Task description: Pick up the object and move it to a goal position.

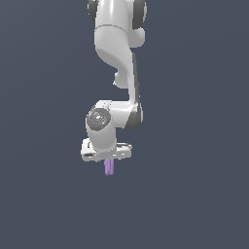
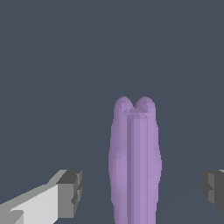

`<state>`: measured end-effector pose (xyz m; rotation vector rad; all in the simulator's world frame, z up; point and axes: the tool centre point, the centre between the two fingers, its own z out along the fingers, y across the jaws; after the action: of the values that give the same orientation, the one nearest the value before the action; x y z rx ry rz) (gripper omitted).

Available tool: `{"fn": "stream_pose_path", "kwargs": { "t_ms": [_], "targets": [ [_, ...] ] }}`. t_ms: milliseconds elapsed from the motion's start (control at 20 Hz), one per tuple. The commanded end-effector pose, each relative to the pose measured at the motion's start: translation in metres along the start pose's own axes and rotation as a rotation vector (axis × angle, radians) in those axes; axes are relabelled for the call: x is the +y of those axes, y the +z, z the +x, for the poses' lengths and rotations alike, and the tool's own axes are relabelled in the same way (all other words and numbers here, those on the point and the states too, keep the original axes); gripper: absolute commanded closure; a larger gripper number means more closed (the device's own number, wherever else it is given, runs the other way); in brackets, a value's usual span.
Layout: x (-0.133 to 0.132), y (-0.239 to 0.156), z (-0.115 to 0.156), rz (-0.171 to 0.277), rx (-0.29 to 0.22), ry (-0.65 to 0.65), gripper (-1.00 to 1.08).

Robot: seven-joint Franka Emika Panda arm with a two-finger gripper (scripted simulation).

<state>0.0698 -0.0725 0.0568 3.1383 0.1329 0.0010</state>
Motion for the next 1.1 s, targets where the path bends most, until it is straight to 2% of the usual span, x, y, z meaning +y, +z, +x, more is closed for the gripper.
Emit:
{"fn": "stream_pose_path", "kwargs": {
  "t_ms": [0, 450, 500, 1050],
  "targets": [
    [0.000, 0.014, -0.001, 0.000, -0.001, 0.000, -0.92],
    [0.000, 0.035, 0.000, 0.001, -0.001, -0.001, -0.92],
    [0.000, 0.035, 0.000, 0.001, -0.001, -0.001, 1.08],
    [0.000, 0.034, 0.001, 0.000, -0.001, -0.001, 1.08]
  ]
}}
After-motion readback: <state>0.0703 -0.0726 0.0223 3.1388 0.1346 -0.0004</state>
